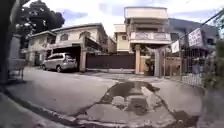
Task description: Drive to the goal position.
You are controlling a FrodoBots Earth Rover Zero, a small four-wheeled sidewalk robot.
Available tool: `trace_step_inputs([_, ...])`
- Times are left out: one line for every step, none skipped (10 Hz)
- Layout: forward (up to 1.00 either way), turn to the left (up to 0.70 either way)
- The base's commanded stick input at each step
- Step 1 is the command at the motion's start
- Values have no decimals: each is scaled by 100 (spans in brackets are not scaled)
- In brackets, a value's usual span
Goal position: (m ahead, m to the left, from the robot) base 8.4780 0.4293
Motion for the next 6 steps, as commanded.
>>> trace_step_inputs([70, 0])
trace_step_inputs([70, 0])
trace_step_inputs([70, 0])
trace_step_inputs([70, 0])
trace_step_inputs([70, 0])
trace_step_inputs([70, 0])
